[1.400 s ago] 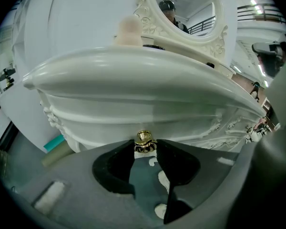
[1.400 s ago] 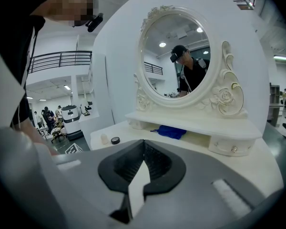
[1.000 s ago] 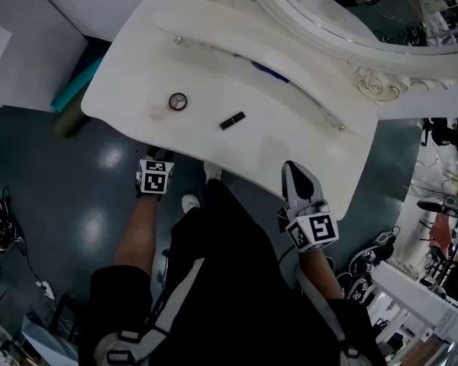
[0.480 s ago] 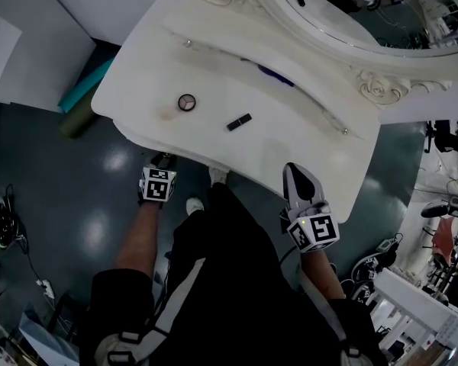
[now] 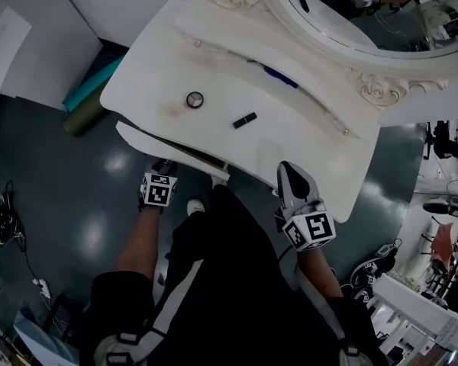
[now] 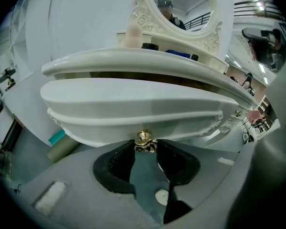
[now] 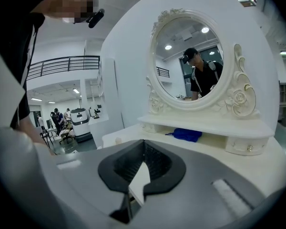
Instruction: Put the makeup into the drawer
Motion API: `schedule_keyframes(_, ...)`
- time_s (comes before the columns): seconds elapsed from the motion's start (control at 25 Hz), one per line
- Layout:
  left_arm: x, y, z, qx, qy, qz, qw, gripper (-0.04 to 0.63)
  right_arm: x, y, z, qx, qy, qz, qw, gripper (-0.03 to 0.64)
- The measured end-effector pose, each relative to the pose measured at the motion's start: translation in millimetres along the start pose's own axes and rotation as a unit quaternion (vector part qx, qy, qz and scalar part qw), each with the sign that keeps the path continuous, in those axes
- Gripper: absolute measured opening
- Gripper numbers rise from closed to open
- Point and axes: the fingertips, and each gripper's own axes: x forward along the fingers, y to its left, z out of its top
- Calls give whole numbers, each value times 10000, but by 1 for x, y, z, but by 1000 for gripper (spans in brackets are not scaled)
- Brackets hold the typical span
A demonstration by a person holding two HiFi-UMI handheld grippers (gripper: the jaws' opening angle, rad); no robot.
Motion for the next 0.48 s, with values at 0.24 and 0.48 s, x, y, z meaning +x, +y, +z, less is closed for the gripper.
schedule_keyframes(0.24, -12, 1, -17, 32, 17, 14, 10000, 148, -6, 13, 3, -10, -94, 104, 9999, 0)
schedule_keyframes(0.48, -25, 3, -34, 53, 59, 26, 10000, 149, -14, 24, 0, -6, -98, 129, 9999, 0)
